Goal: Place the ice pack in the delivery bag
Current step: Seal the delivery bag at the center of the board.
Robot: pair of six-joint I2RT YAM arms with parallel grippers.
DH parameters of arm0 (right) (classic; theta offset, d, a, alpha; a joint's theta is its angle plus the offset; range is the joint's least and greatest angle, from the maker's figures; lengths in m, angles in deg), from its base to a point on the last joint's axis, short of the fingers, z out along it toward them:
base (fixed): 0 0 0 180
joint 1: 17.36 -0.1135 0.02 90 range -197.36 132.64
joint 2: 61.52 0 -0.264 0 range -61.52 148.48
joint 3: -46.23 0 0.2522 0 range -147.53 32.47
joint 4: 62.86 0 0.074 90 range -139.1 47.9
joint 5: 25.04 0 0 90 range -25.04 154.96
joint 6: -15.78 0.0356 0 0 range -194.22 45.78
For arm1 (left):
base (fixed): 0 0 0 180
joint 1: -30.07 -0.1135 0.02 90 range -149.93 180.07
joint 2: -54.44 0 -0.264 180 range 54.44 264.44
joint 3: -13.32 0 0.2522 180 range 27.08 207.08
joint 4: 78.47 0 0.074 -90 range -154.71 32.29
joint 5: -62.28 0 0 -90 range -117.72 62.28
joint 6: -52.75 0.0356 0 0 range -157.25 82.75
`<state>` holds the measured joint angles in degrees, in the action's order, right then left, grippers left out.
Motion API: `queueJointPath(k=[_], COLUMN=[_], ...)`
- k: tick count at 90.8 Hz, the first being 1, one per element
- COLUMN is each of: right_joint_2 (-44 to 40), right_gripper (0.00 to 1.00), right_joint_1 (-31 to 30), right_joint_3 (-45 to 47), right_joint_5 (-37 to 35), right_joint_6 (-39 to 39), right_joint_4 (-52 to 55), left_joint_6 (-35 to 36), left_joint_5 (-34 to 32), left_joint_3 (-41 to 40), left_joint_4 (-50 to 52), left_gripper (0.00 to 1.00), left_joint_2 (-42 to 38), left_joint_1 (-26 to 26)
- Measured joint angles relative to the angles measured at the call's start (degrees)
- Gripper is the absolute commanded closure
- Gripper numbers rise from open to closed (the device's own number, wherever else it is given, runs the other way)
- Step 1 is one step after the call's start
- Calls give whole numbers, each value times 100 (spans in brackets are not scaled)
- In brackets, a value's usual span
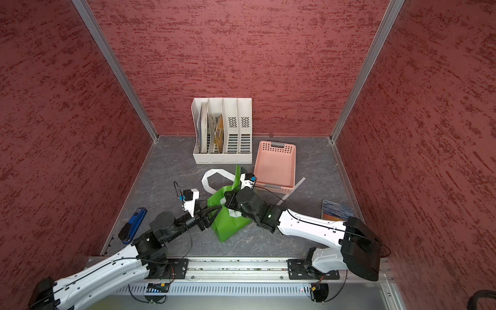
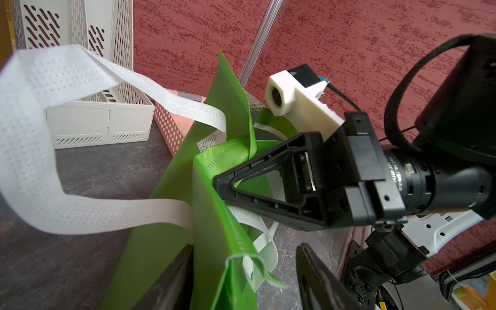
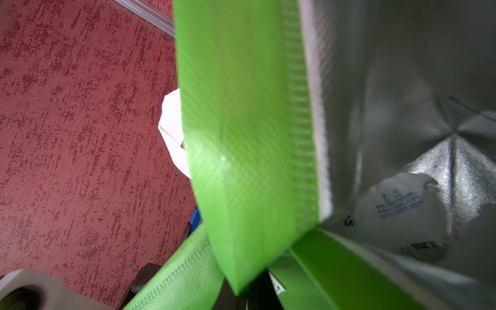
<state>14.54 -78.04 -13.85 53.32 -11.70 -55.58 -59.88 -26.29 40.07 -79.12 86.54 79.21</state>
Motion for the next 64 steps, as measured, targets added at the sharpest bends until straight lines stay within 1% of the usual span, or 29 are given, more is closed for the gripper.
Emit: queueJointPath(k=[10,17,21,31,38,40,59,64], right_joint_2=[0,0,0,0,0,0,0,0], right_gripper=[100,100,100,100,100,100,100,100], right_joint_1=[-4,-4,-9,-22,-31,-31,-42,-42], right_joint_3=[0,2,4,20,22,22,22,22], right_joint_5=[-37,-46,-52,-68,-85,-87,-87,-87], right_joint_6=[-11,-39,-46,-76,-105,-109,-149,-151], right_joint_4=[0,0,0,-2,-15,-17,-59,-63], left_joint_6=[-98,-201,-232,-295,-321,-382,-525,-592], left_joint_5=[-63,-120,-162,-197,-208,-208,-313,-339], left_joint_3=[116,160,170,190,192,192,225,260], left_joint_4=[-2,-17,-24,-26,-22,-24,9,33], left_gripper=[50,60,61,60,48,46,46,48], left_joint_2=[208,345,417,511,494,490,260,221], left_joint_1=[0,-2,-4,-7,-7,-7,-33,-59])
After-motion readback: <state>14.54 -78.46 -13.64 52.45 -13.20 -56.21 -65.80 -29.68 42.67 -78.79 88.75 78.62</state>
